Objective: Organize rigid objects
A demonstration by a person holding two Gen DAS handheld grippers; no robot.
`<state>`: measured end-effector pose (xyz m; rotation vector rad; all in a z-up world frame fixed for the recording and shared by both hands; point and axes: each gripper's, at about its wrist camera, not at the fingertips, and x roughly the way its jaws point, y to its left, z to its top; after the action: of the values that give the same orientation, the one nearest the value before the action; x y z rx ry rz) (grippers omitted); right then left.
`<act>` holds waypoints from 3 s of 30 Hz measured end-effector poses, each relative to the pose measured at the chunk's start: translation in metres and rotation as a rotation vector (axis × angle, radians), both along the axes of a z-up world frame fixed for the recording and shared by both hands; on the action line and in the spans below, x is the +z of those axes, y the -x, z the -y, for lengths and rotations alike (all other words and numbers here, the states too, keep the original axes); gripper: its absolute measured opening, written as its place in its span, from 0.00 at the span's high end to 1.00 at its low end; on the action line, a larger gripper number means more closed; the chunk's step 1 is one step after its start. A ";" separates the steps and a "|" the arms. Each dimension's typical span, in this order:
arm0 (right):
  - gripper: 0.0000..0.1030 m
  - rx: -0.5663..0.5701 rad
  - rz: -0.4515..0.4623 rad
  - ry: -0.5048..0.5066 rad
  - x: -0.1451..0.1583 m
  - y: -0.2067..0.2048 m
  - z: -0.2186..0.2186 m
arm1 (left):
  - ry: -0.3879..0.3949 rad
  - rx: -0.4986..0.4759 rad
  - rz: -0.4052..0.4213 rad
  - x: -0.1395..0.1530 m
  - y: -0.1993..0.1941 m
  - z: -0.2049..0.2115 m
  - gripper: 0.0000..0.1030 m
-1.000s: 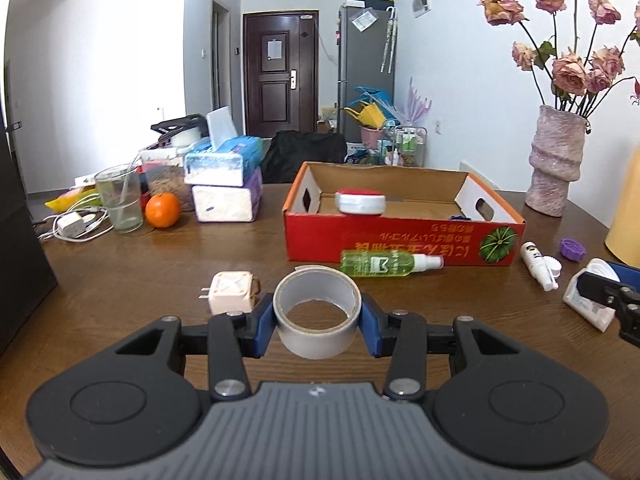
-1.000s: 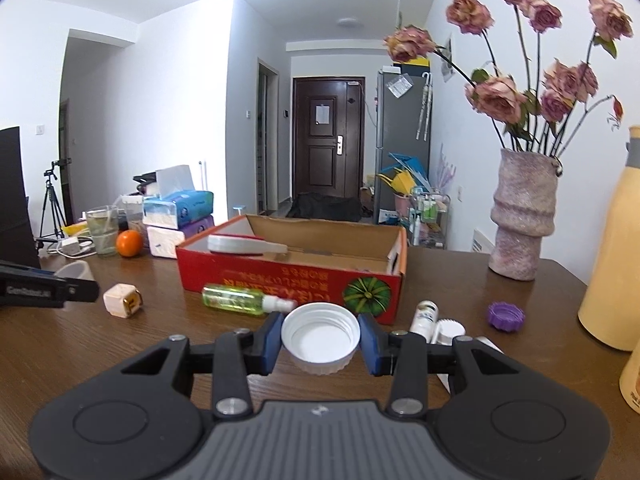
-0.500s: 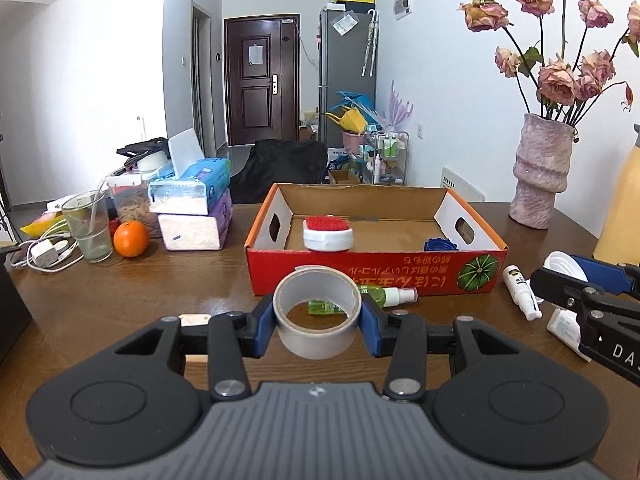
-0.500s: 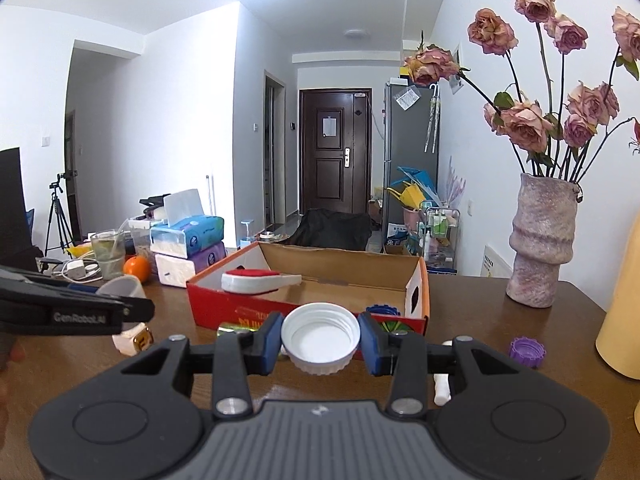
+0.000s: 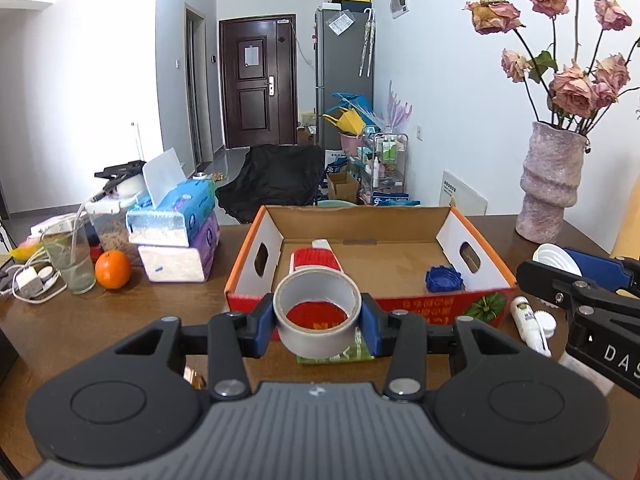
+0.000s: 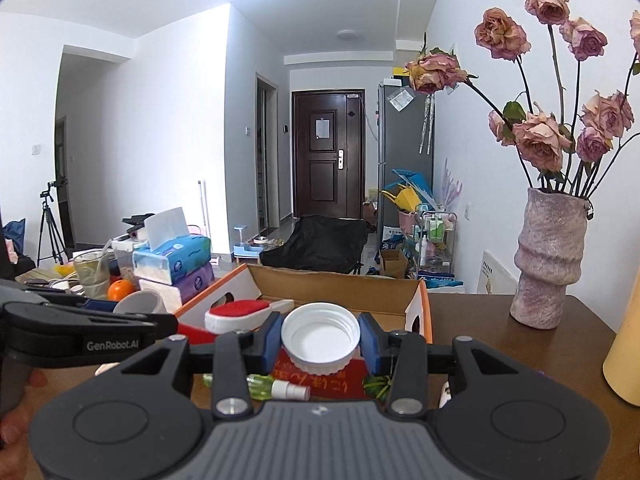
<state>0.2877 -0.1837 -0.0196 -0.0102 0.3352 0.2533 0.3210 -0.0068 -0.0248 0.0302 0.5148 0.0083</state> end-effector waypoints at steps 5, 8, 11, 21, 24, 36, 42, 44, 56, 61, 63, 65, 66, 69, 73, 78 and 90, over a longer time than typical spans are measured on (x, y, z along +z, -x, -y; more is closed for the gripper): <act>0.61 0.000 -0.013 -0.003 0.003 -0.021 0.001 | -0.010 0.014 -0.006 0.006 -0.022 0.003 0.57; 0.62 -0.009 -0.026 -0.010 0.004 -0.036 0.004 | -0.016 0.022 -0.015 0.008 -0.035 0.005 0.57; 0.61 -0.006 -0.042 -0.029 0.004 -0.053 0.008 | -0.021 0.039 -0.026 0.010 -0.048 0.007 0.57; 0.62 -0.023 -0.087 -0.026 0.015 -0.111 0.014 | -0.010 0.056 -0.058 0.017 -0.095 0.014 0.57; 0.62 -0.027 -0.084 -0.017 0.018 -0.125 0.013 | -0.012 0.064 -0.064 0.018 -0.111 0.016 0.57; 0.62 -0.075 -0.183 -0.011 0.002 -0.183 0.008 | -0.021 0.101 -0.117 0.008 -0.171 0.022 0.57; 0.62 -0.083 -0.217 -0.017 -0.016 -0.200 0.010 | -0.032 0.120 -0.143 -0.011 -0.193 0.020 0.57; 0.62 -0.082 -0.224 -0.016 -0.022 -0.204 0.009 | -0.036 0.121 -0.153 -0.017 -0.198 0.019 0.57; 0.62 -0.068 -0.265 -0.030 -0.058 -0.221 0.011 | -0.053 0.096 -0.178 -0.048 -0.213 0.022 0.57; 0.46 -0.068 -0.281 -0.025 -0.065 -0.221 0.012 | -0.054 0.112 -0.188 -0.054 -0.214 0.019 0.18; 0.15 -0.086 -0.270 -0.023 -0.066 -0.219 0.013 | -0.062 0.117 -0.168 -0.054 -0.211 0.018 0.15; 0.12 -0.091 -0.253 -0.005 -0.067 -0.215 0.013 | -0.059 0.120 -0.180 -0.054 -0.211 0.016 0.08; 0.11 -0.089 -0.258 -0.001 -0.068 -0.215 0.013 | -0.060 0.125 -0.179 -0.054 -0.211 0.015 0.06; 0.01 -0.086 -0.272 0.001 -0.070 -0.215 0.012 | -0.060 0.142 -0.170 -0.053 -0.211 0.011 0.00; 0.00 -0.091 -0.269 0.003 -0.068 -0.212 0.013 | -0.050 0.151 -0.172 -0.051 -0.210 0.007 0.00; 0.00 -0.097 -0.266 0.005 -0.065 -0.208 0.014 | -0.041 0.155 -0.176 -0.050 -0.207 0.005 0.00; 0.00 -0.110 -0.258 0.011 -0.056 -0.192 0.015 | -0.022 0.149 -0.159 -0.038 -0.186 0.001 0.00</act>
<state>0.4797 -0.1983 -0.0751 0.0303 0.5916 0.1430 0.5075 -0.0080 -0.0628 0.0138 0.6755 0.1583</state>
